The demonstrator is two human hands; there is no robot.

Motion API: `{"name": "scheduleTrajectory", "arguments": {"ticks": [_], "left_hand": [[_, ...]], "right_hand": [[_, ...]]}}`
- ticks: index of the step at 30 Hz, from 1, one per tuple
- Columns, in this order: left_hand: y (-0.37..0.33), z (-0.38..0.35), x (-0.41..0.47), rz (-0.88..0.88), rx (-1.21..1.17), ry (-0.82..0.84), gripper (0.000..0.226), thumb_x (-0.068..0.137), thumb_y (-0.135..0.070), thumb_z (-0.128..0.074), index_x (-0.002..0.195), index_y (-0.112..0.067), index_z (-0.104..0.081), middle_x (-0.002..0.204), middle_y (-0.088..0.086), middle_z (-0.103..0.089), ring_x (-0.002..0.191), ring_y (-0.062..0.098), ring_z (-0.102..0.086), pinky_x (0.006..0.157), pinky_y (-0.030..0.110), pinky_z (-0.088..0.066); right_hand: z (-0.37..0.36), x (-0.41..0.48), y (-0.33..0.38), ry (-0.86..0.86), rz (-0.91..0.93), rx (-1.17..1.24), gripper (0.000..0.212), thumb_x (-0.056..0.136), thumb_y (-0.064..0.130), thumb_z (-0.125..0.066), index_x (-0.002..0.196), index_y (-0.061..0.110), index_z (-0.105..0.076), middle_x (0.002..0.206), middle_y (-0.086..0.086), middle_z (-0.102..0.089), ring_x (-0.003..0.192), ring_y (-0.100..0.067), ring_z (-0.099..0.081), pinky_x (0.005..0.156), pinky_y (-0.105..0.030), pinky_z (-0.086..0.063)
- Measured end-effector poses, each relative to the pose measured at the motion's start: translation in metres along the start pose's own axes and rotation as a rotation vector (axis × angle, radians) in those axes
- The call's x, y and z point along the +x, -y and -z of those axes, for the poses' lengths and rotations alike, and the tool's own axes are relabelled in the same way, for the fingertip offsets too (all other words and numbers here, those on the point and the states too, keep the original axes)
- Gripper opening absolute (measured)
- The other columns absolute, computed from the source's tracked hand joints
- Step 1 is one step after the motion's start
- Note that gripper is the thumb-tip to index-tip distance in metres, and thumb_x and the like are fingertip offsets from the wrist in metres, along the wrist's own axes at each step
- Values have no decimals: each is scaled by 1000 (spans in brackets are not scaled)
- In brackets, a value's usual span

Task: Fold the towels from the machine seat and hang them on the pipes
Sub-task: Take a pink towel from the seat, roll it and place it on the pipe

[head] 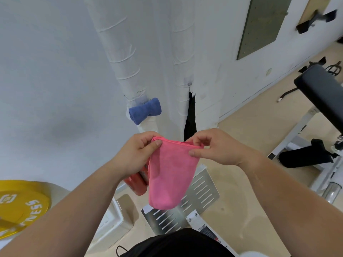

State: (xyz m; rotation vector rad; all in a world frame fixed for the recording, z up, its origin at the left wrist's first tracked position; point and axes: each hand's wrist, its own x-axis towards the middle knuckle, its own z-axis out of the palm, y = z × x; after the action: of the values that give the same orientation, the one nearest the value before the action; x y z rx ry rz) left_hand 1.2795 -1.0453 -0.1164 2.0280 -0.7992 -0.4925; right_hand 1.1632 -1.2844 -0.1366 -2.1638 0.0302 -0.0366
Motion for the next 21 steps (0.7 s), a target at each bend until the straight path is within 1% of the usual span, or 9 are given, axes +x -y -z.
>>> {"name": "scheduleTrajectory", "arguments": {"ticks": [2,5,9,11,13,14,16,18,21], "left_hand": [[2,1,0,15,-9,-12,22,105,-21,-54,97,-26,-74,95,8,-73,93,34,-67,91,53,-55],[2,1,2,22,-44,3,21,104,-25,-54,99,-26,-74,93,12,-72,86,42,-67,86,59,-56],[-4,-1,3,22,-189,7,23,105,-12,-53,101,-15,-75,82,-7,-73,79,8,-68,82,28,-56],[-5,2,5,26,-257,13,22,104,-10,-53,102,-12,-74,83,-5,-73,79,8,-68,81,25,-56],[-6,9,8,22,-325,57,16,99,-9,-59,103,-14,-74,81,7,-69,76,16,-64,75,25,-53],[-8,14,10,28,-360,102,20,91,-9,-63,105,-18,-73,79,18,-61,73,24,-58,71,26,-50],[-19,23,16,41,-427,259,47,77,-8,-65,120,-26,-66,77,26,-51,70,31,-49,67,29,-43],[-36,27,22,3,-424,420,64,80,-4,-68,135,-35,-55,82,21,-62,72,28,-61,69,29,-50],[-62,22,32,-79,-225,493,66,94,-1,-67,137,-47,-48,89,17,-64,81,28,-64,72,37,-54]], "right_hand": [[3,1,2,-27,-15,-10,34,81,27,-81,62,19,-53,65,-4,-54,69,-21,-58,73,-45,-52],[10,-1,8,-103,-11,42,37,80,12,-82,65,5,-50,61,-5,-46,60,-12,-42,60,-30,-37],[12,-2,21,-226,29,141,30,87,4,-73,78,8,-45,66,4,-40,60,-9,-37,55,-22,-31],[10,-2,25,-232,29,205,24,92,7,-68,89,13,-46,69,0,-42,62,-12,-38,57,-25,-34],[9,-3,31,-198,26,291,25,95,9,-66,104,27,-50,73,-11,-50,65,-17,-46,62,-32,-42],[10,-4,34,-181,35,324,33,96,9,-65,112,34,-51,75,-17,-53,67,-18,-51,65,-34,-46],[11,-6,41,-158,58,369,44,96,6,-65,121,40,-51,78,-20,-58,72,-17,-57,71,-31,-52],[12,-6,45,-147,70,412,48,96,4,-64,125,40,-51,80,-18,-61,74,-16,-61,74,-30,-55],[12,-6,48,-167,61,446,51,96,3,-64,129,38,-49,90,-30,-65,80,-23,-65,81,-45,-58]]}}
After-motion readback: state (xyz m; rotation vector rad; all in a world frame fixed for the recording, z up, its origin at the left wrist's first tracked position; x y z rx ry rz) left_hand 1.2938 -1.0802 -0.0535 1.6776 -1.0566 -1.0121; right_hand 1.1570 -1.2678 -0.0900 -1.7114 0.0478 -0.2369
